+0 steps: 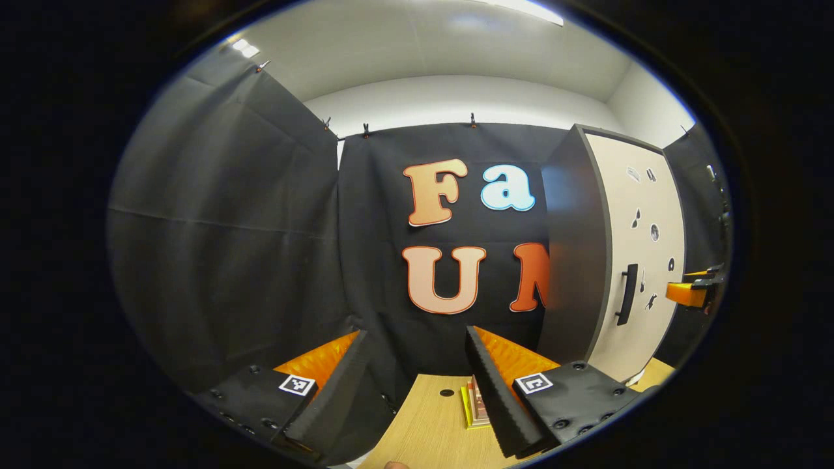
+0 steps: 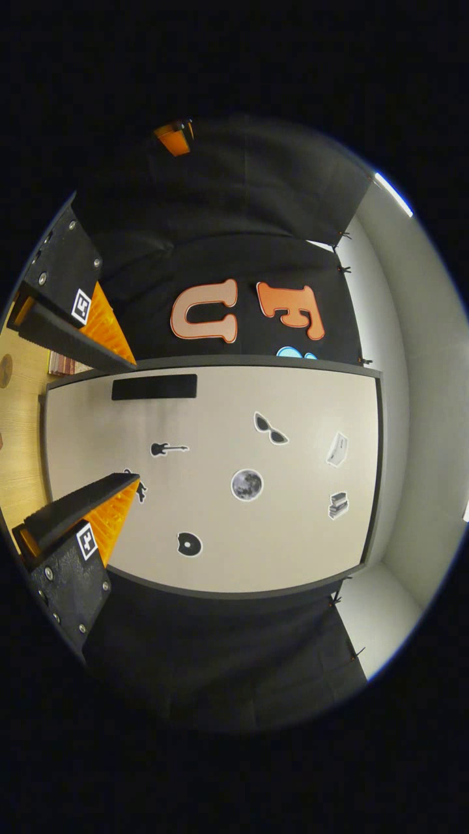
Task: Open the cabinet door with the right hand, grasp the bottle in the cabinet with the left hand and place it on the coaster, then close the cabinet door with the right hand.
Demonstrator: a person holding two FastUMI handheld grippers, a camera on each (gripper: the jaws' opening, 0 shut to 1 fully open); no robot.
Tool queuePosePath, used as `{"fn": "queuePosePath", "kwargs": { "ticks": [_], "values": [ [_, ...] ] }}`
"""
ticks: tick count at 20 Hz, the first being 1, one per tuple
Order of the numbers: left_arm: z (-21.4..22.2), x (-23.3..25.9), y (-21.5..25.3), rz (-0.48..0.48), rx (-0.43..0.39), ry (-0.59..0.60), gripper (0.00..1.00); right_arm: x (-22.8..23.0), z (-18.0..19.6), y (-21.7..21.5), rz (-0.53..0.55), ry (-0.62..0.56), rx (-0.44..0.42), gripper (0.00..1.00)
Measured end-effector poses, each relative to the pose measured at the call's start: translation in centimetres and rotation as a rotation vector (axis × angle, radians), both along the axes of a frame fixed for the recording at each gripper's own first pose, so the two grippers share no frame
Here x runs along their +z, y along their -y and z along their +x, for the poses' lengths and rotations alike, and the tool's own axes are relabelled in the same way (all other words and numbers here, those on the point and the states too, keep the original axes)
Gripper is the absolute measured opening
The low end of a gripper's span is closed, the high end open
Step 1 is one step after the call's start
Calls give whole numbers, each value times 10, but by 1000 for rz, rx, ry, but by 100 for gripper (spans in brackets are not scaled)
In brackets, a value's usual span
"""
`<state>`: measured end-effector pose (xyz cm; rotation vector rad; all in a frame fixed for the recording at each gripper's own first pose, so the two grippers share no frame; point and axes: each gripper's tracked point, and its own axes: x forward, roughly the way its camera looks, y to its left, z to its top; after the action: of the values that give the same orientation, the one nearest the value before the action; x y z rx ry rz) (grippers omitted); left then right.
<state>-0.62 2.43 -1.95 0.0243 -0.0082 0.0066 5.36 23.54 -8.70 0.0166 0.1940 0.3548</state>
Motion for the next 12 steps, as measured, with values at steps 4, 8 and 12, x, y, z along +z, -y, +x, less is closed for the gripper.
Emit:
{"fn": "queuePosePath", "kwargs": {
  "ticks": [4,8,12],
  "values": [
    [-4,-8,-3,2,-1,-13,96,-18,23,-30,16,-36,10,95],
    [-8,-16,-13,-12,12,-31,96,-35,52,-46,8,-49,-22,94],
    [-13,-21,-28,-25,39,-39,96,-51,76,-53,-24,-58,-53,90]
  ]
}}
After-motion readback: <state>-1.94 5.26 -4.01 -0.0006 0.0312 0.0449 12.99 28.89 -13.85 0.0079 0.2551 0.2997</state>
